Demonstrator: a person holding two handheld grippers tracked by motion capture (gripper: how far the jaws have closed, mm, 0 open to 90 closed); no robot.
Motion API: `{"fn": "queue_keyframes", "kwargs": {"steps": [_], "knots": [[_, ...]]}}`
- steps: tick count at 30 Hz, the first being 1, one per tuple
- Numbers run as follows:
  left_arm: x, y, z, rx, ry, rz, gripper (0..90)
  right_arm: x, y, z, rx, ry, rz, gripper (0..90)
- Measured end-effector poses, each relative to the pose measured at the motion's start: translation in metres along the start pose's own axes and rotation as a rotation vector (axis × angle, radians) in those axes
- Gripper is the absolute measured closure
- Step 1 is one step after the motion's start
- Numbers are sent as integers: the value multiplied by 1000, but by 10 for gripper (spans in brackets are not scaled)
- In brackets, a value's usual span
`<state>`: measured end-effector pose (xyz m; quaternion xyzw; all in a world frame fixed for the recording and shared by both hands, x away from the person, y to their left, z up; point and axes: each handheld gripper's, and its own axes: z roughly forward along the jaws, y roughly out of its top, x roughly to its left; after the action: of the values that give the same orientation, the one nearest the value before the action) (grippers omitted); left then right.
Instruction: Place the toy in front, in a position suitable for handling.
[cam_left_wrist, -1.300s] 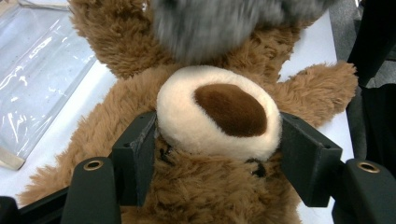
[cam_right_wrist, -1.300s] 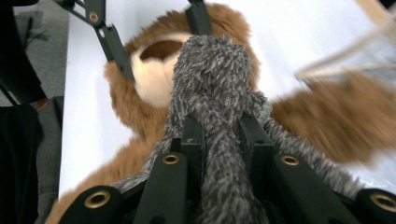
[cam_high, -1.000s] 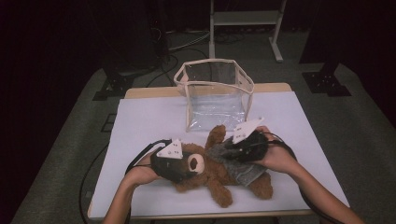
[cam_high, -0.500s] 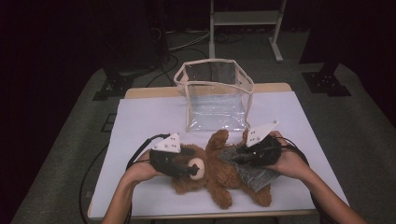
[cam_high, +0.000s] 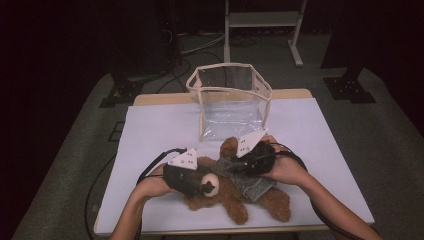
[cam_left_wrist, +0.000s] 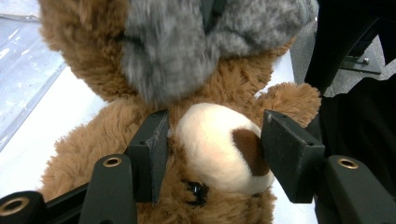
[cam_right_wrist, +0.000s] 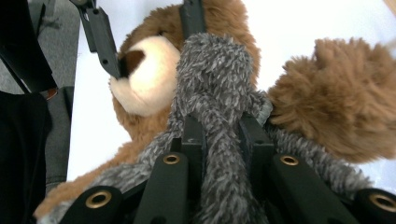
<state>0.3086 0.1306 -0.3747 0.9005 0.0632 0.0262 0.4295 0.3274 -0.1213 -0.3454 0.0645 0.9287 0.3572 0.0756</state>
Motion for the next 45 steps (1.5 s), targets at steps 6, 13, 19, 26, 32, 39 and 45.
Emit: {"fn": "queue_keyframes", "kwargs": {"steps": [6, 13, 19, 26, 32, 39, 45], "knots": [[-1, 5, -2, -12, 16, 17, 418, -13, -35, -28, -41, -17, 101, 745], [5, 17, -15, -79, 122, 23, 419, -1, -50, -27, -69, 2, 117, 752], [11, 4, -1, -25, 124, -11, 432, 8, -42, -29, -34, -11, 72, 752], [7, 4, 1, 7, 122, 4, 444, 12, -9, -9, -25, -20, 1, 748], [5, 1, 1, -2, 117, -3, 452, 4, -19, -15, -32, -16, 35, 748], [4, 3, 3, 3, 113, 4, 453, -6, -50, -44, -53, -60, 123, 749], [3, 4, 3, 14, 110, 14, 452, -12, -29, -49, -122, -71, 104, 749]]}}
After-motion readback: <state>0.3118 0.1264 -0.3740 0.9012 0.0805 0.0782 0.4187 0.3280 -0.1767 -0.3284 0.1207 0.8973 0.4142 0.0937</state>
